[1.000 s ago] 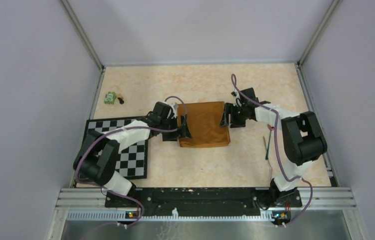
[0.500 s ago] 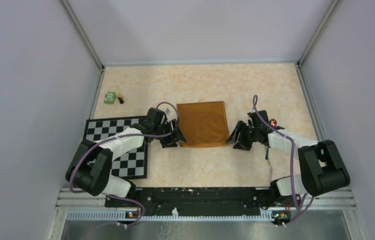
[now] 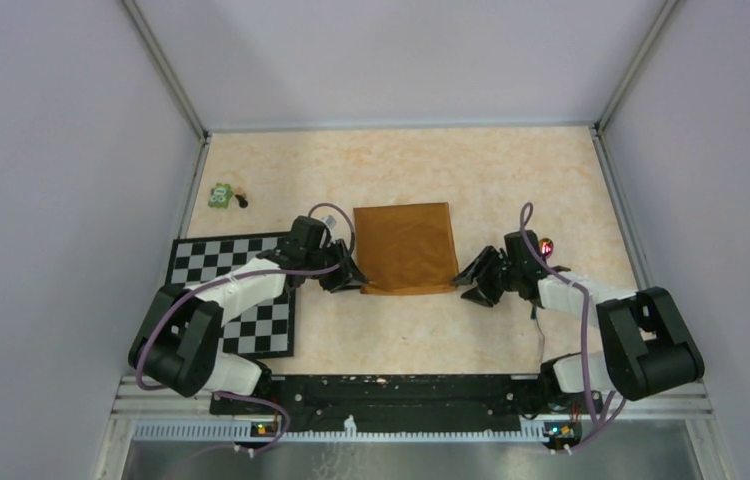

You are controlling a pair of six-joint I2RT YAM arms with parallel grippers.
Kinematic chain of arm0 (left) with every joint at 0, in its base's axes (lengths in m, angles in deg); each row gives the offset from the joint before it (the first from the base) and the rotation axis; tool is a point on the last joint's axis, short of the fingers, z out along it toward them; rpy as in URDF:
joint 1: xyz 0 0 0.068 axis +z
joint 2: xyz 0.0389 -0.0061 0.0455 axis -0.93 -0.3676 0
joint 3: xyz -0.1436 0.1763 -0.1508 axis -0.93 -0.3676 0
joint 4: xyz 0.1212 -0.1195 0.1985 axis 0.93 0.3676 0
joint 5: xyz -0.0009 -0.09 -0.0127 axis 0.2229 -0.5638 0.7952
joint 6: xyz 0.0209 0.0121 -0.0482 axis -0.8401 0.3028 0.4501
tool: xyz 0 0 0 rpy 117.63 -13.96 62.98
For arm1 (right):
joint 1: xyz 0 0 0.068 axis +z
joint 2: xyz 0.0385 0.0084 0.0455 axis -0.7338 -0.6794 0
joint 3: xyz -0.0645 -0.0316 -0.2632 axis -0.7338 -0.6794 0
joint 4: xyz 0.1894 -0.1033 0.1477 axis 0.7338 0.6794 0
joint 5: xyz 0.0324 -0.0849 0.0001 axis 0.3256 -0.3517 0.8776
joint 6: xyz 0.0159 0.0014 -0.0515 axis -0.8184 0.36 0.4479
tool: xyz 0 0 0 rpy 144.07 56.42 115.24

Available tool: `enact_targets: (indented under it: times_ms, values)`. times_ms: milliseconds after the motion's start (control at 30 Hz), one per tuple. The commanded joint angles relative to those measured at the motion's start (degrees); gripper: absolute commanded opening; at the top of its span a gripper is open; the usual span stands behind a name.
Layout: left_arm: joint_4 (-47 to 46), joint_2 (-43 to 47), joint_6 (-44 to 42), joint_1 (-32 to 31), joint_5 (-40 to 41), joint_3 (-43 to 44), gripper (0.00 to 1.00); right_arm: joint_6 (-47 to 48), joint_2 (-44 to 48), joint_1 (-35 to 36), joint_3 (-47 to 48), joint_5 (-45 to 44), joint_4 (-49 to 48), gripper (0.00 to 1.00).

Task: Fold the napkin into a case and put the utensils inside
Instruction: Smooth out the square-folded napkin at the center of the board.

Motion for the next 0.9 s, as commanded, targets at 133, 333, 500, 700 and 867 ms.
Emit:
enact_targets:
  times_ms: [133,333,500,700,867]
  values:
    - [-2.30,-0.31,-0.43,0.28,1.86,-1.49,0.21,-8.01,-0.83,0.53,-1.43,-3.92,-1.41,0.47]
    - [-2.60,-0.07,-0.44,0.37,1.98,-2.92,0.09,-11.79,-2.73,2.12,-1.25,-4.94,-3.62,0.43]
    - [-2.61,0.31,-0.72,0.68,2.58,-3.86,0.02,-14.48,-2.36,3.01,-1.73,-7.23,-2.68,0.40]
    - [-2.68,0.53,-1.01,1.22,2.62,-4.83,0.00,-15.81,-1.09,3.04,-3.00,-9.30,-2.54,0.35]
    - [-3.27,0.29,-0.91,1.31,1.54,-5.20,0.00,-16.02,-1.34,3.05,-3.10,-9.31,-3.55,0.29]
